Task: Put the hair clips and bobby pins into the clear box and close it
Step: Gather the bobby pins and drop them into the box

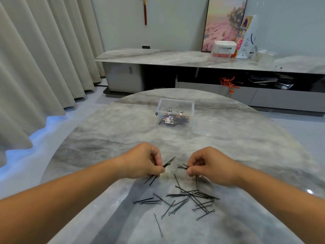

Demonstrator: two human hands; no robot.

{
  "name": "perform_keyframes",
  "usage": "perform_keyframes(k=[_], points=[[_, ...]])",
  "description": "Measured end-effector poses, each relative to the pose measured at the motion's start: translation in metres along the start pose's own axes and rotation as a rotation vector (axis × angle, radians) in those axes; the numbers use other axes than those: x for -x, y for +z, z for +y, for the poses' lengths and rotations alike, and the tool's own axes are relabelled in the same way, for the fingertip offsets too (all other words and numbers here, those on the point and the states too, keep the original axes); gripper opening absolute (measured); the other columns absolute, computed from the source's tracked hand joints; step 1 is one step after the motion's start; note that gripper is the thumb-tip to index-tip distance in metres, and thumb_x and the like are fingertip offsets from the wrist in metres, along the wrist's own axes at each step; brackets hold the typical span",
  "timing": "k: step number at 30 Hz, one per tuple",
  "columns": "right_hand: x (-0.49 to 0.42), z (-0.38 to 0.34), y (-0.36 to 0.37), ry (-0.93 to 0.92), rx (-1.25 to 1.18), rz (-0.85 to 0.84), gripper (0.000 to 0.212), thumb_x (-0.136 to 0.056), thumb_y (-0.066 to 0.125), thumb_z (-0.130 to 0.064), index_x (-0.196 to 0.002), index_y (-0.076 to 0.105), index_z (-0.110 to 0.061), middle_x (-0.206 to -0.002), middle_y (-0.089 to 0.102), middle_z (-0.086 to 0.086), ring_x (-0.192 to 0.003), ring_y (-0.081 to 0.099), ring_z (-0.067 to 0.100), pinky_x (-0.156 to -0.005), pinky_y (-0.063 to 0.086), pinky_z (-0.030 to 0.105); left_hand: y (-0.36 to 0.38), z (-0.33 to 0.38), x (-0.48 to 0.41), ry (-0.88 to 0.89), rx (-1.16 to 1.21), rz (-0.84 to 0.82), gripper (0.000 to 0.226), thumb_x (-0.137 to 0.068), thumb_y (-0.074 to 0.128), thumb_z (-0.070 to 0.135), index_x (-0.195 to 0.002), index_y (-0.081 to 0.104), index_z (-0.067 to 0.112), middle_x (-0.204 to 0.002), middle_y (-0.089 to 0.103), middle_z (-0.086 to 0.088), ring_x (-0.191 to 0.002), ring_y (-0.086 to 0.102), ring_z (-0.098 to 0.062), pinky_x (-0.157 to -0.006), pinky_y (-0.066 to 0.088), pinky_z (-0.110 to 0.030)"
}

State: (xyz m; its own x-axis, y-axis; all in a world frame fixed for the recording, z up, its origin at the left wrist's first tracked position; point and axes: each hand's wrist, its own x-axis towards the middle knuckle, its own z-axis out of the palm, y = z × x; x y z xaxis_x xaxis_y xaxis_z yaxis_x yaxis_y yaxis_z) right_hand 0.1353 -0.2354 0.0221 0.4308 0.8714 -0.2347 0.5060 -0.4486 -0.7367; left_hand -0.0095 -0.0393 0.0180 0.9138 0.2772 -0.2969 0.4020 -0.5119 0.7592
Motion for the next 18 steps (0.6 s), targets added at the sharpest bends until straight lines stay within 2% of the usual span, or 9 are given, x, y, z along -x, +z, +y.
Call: perform_keyframes(k=[3, 5, 9, 12, 14, 16, 18], points=[[-0.007, -0.003, -0.012, 0.012, -0.116, 0.069, 0.007, -0.081, 0.076, -0.015, -0.075, 0.074, -0.011, -0.073, 0.077, 0.002, -0.061, 0.066, 0.005, -0.057, 0.05, 0.017, -0.009, 0.005, -0.008, -0.021, 0.188, 0.056, 0.018, -0.079, 0.08, 0.004, -0.072, 0.064, 0.007, -0.068, 0.073, -0.014, -0.064, 0.07, -0.019, -0.068, 0.06, -0.031], [-0.014, -0.005, -0.018, 0.032, -0.17, 0.124, 0.008, -0.081, 0.077, -0.015, -0.074, 0.075, -0.01, -0.071, 0.077, 0.003, -0.059, 0.065, 0.006, -0.053, 0.049, 0.018, -0.018, 0.011, -0.017, -0.029, 0.255, 0.098, 0.017, -0.08, 0.079, 0.002, -0.073, 0.064, 0.005, -0.068, 0.072, -0.014, -0.066, 0.072, -0.019, -0.071, 0.061, -0.033], [-0.037, -0.008, -0.035, 0.051, -0.208, 0.242, 0.008, -0.082, 0.076, -0.013, -0.075, 0.077, -0.009, -0.07, 0.077, 0.003, -0.057, 0.065, 0.006, -0.051, 0.049, 0.018, -0.035, 0.024, -0.042, 0.019, 0.334, 0.233, 0.017, -0.081, 0.077, -0.001, -0.073, 0.062, 0.004, -0.061, 0.069, -0.01, -0.063, 0.071, -0.019, -0.065, 0.059, -0.03], [-0.066, -0.013, -0.055, 0.045, -0.178, 0.361, 0.01, -0.083, 0.075, -0.015, -0.076, 0.076, -0.008, -0.071, 0.077, 0.003, -0.056, 0.063, 0.005, -0.051, 0.05, 0.019, -0.049, 0.035, -0.074, 0.076, 0.272, 0.383, 0.021, -0.078, 0.08, 0.003, -0.069, 0.062, 0.009, -0.061, 0.069, -0.009, -0.066, 0.067, -0.025, -0.071, 0.059, -0.039], [-0.09, -0.018, -0.07, 0.033, -0.151, 0.451, 0.012, -0.083, 0.076, -0.016, -0.076, 0.076, -0.007, -0.073, 0.077, 0.008, -0.056, 0.062, 0.009, -0.053, 0.051, 0.023, -0.061, 0.043, -0.097, 0.113, 0.15, 0.477, 0.021, -0.076, 0.082, 0.011, -0.067, 0.064, 0.014, -0.066, 0.071, -0.008, -0.062, 0.066, -0.019, -0.064, 0.056, -0.033], [-0.114, -0.022, -0.083, 0.015, -0.096, 0.53, 0.015, -0.082, 0.077, -0.02, -0.072, 0.075, -0.009, -0.075, 0.076, 0.012, -0.059, 0.064, 0.016, -0.058, 0.054, 0.034, -0.072, 0.053, -0.117, 0.166, 0.027, 0.541, 0.021, -0.077, 0.081, 0.015, -0.064, 0.064, 0.018, -0.067, 0.072, -0.004, -0.056, 0.062, -0.013, -0.052, 0.048, -0.023], [-0.137, -0.025, -0.093, 0.0, 0.003, 0.574, 0.018, -0.081, 0.077, -0.026, -0.069, 0.075, -0.012, -0.072, 0.076, 0.009, -0.064, 0.068, 0.025, -0.062, 0.057, 0.039, -0.081, 0.06, -0.136, 0.209, -0.074, 0.571, 0.018, -0.079, 0.078, 0.016, -0.067, 0.064, 0.019, -0.068, 0.071, 0.0, -0.055, 0.06, -0.011, -0.047, 0.047, -0.02]])
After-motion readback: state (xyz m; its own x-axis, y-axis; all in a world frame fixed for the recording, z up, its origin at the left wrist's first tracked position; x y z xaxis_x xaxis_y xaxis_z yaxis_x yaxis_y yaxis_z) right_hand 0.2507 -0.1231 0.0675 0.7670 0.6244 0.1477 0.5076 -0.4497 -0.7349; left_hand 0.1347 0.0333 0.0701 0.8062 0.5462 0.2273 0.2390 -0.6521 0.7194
